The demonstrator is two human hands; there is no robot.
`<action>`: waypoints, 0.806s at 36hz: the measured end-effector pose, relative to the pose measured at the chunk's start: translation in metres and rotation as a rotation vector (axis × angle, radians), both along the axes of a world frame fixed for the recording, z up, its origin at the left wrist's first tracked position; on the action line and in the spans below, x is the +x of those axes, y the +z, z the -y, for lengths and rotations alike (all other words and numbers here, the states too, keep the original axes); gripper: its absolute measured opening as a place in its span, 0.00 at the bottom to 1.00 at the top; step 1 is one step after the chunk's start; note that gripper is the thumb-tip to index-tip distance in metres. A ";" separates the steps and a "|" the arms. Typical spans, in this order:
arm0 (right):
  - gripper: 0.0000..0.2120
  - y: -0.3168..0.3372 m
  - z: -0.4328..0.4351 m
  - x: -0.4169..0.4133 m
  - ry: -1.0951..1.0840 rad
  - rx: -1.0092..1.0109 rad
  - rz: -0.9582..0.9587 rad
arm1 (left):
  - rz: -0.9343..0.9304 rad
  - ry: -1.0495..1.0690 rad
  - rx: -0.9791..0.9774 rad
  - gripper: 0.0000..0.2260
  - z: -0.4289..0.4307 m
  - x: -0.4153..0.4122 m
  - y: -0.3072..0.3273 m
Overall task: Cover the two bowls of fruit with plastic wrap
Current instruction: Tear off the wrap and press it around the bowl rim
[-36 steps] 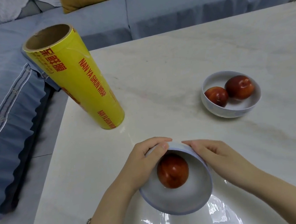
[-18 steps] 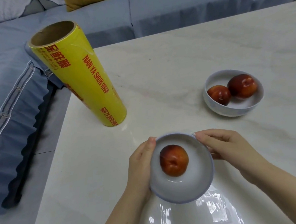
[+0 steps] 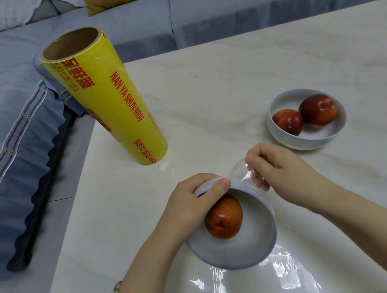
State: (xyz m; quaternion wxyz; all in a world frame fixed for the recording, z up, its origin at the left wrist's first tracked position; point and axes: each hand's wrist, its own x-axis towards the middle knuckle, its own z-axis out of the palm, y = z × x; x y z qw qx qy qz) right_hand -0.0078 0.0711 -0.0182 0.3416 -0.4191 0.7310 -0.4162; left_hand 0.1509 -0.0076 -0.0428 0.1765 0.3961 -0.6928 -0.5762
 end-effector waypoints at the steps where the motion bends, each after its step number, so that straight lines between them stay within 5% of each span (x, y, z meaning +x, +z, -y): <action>1: 0.12 0.001 0.003 -0.001 -0.001 0.018 0.033 | -0.002 -0.002 -0.009 0.06 0.000 0.001 0.000; 8: 0.12 -0.003 0.021 -0.010 0.043 0.253 0.527 | 0.022 0.016 -0.031 0.06 0.000 0.000 -0.002; 17: 0.15 0.012 0.014 -0.040 0.345 0.572 0.500 | 0.045 -0.130 0.001 0.11 0.005 0.000 0.004; 24: 0.05 0.004 0.005 -0.040 0.264 0.155 0.420 | 0.007 -0.150 0.029 0.09 0.005 -0.003 0.005; 29: 0.06 -0.007 0.005 -0.017 0.146 -0.118 0.624 | 0.002 -0.181 0.027 0.07 0.006 -0.002 0.007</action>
